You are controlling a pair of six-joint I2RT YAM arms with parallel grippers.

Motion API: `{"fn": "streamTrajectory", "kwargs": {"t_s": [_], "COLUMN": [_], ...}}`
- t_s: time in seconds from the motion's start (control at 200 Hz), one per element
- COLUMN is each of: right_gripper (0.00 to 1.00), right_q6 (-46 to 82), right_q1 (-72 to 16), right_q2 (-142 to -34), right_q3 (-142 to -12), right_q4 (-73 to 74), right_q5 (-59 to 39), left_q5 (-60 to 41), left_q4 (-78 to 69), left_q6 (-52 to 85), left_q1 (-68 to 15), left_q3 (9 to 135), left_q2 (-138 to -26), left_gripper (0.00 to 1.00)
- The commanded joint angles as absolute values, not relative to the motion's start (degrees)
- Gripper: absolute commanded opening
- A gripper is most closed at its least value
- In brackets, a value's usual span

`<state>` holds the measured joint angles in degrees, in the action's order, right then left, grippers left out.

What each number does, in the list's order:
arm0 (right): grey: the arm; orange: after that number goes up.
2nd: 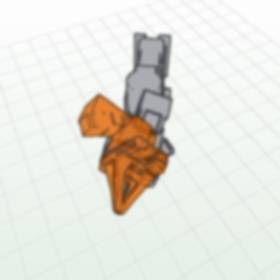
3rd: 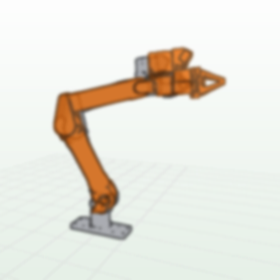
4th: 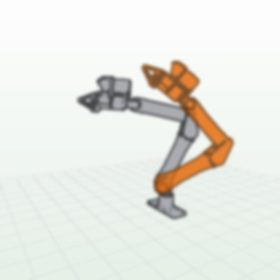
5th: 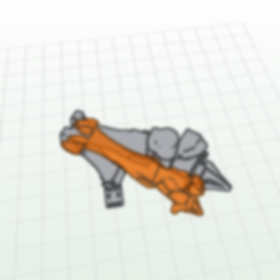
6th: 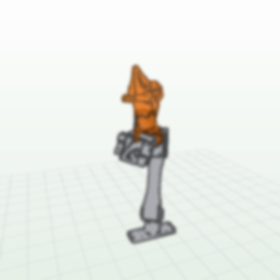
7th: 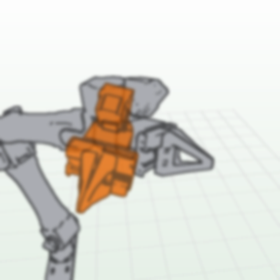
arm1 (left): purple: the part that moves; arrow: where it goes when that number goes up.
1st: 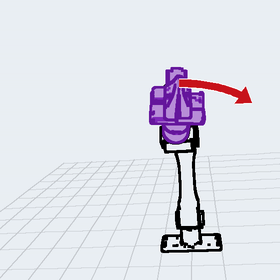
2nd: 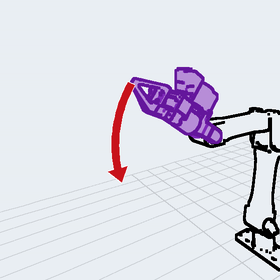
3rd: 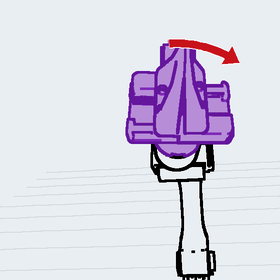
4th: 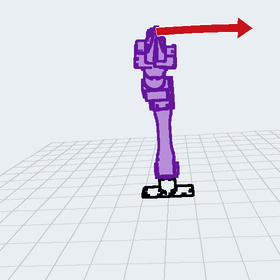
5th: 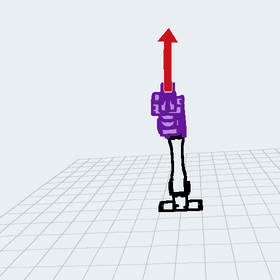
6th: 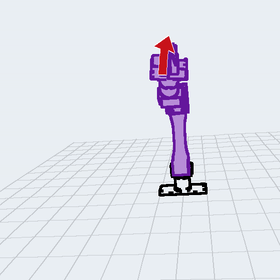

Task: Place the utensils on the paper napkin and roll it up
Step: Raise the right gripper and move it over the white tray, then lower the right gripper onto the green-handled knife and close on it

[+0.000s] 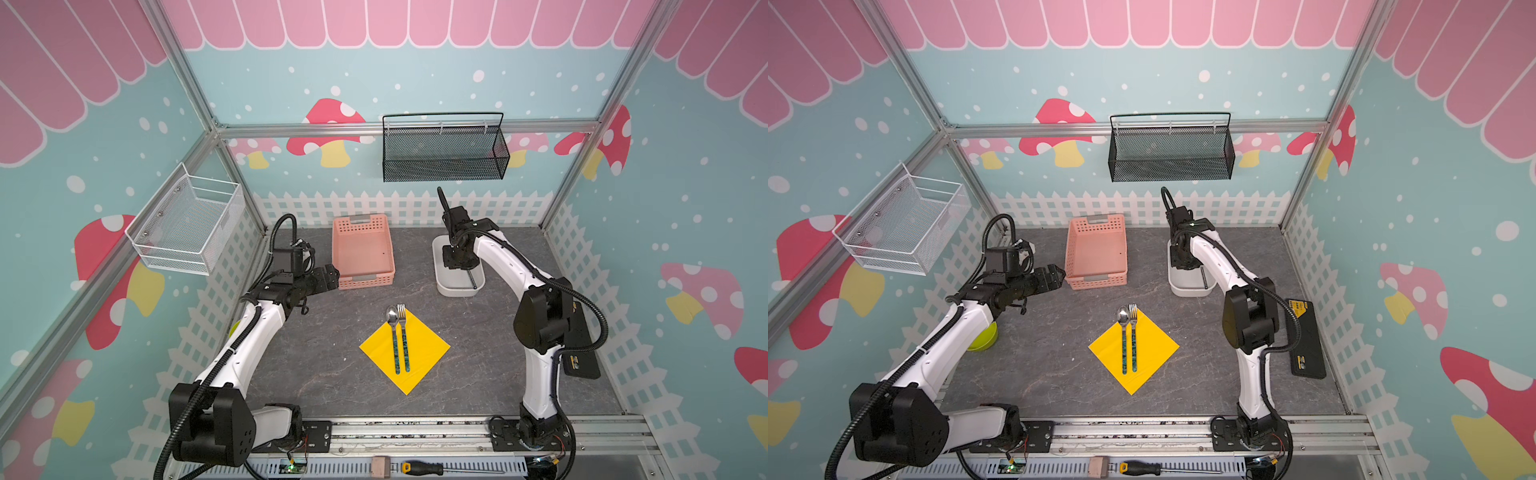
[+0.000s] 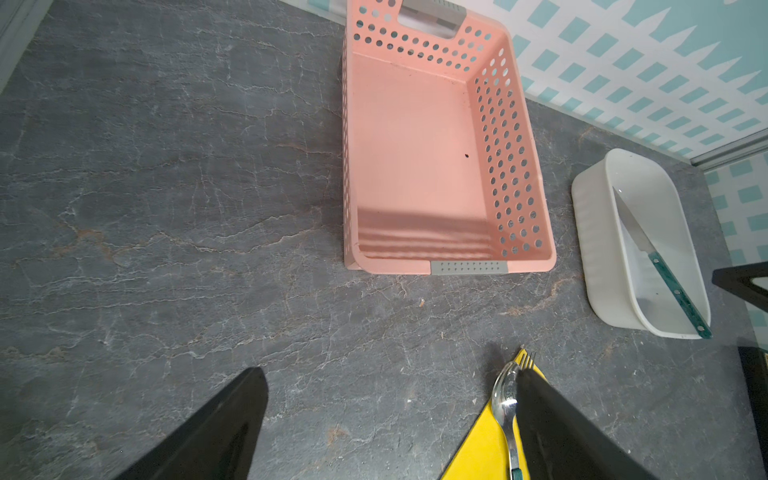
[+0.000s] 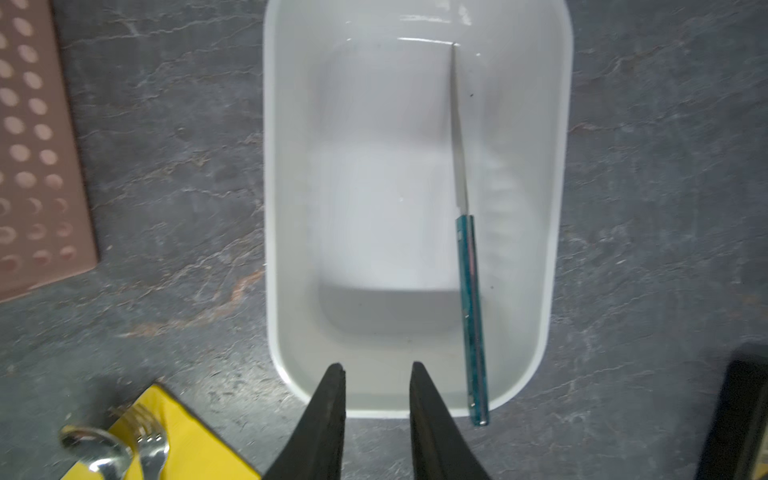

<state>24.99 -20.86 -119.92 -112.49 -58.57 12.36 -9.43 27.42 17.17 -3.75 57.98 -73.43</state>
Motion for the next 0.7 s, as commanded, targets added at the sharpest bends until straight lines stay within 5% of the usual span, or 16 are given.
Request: {"fn": "streamTrajectory", "kwargs": {"t_s": [0.0,0.695], "right_gripper": [0.29,0.26], "right_q6": [21.09,18.03], "right_q1": [-19.42,-15.23], "right_q2": [-123.8,-132.05], "right_q3": [-115.45,-116.61], "right_q4": [-63.26,-62.88], "right_q5": [16.29,13.34], "left_q5": [-8.52,-6.96], "left_q4": [26.63,27.33], "left_q6": [16.26,15.55], "left_q1": [-3.25,-3.18], "left_q3": [57.66,57.6], "left_q2": [-74.33,-74.43], "left_gripper": [0.95,0.94]}}
